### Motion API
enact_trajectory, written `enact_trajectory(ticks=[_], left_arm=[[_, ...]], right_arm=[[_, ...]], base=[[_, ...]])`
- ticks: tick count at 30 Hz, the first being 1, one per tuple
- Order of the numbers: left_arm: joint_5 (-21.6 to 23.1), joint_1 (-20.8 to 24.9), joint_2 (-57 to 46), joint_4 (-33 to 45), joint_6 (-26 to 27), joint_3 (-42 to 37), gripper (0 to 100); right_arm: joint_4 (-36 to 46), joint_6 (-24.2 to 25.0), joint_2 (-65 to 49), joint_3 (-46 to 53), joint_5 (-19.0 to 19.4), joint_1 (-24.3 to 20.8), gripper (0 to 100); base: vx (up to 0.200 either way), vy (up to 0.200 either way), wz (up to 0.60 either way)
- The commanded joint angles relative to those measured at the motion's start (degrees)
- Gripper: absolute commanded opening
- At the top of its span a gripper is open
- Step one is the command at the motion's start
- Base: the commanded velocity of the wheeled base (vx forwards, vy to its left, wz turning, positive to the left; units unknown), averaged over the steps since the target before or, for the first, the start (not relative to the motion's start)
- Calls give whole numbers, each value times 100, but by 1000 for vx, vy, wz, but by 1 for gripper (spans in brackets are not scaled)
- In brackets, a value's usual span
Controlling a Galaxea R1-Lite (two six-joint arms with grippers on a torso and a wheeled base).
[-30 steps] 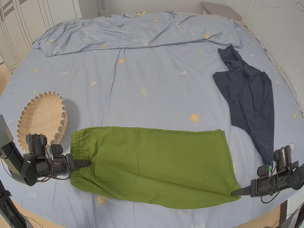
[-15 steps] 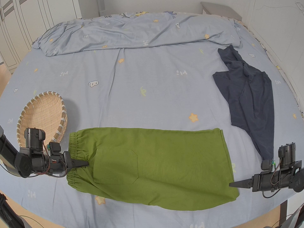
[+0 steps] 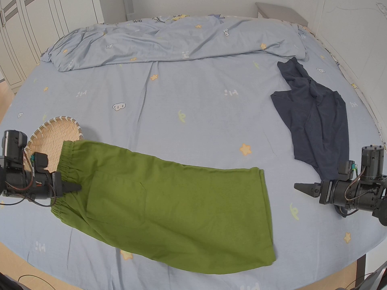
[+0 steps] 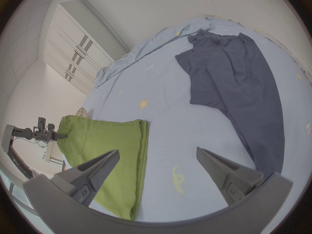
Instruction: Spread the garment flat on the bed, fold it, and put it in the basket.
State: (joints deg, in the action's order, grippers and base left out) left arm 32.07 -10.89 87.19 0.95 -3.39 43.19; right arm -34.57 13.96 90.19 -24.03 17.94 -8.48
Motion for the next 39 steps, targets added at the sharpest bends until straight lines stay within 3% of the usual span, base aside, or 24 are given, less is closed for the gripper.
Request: enact_trajectory(ticks=[1,4,8,11,16,18,19,21,26,27,31,39], left_arm=[[-122,-485,-483,327,260,532,0],[-158,-353,-492,784,286,770,0],[-272,491,-571,1408,-39,1244,0],[-773,1159,-650,1751,-558,1657,0],[-2065,2047,-562,2032,-593,2123,0],[-2214,2205,-536,2076,-593,2167,0],[-2724,2838,-422,2313,-610,2369,0],[-3111,3312,-255,2735,-698,2695,0],[-3269,3971,-79,3570,-1419,3231,0],[-3286,4253,70,3711,-1797,3354,0],[-3286,4762,378,3517,-2553,3477,0],[-3304,5430,1248,2744,-3467,3582,0]], right_arm=[[82,-7,-150,-137,-89,-215,100],[82,-7,-150,-128,-89,-215,100],[91,-7,-150,-137,-89,-197,100],[91,-7,-150,-155,-89,-171,100],[100,-7,-150,-164,-98,-180,100],[100,-7,-150,-164,-98,-189,100],[100,-7,-133,-155,-98,-189,100],[91,2,-124,-146,-98,-197,100],[91,-7,-98,-164,-98,-180,100],[91,2,-89,-155,-98,-180,100],[91,2,-89,-146,-98,-189,100],[91,2,-80,-137,-98,-180,100]], base=[[0,0,0],[0,0,0],[0,0,0],[0,0,0],[0,0,0],[0,0,0],[0,0,0],[0,0,0],[0,0,0],[0,0,0],[0,0,0],[0,0,0]])
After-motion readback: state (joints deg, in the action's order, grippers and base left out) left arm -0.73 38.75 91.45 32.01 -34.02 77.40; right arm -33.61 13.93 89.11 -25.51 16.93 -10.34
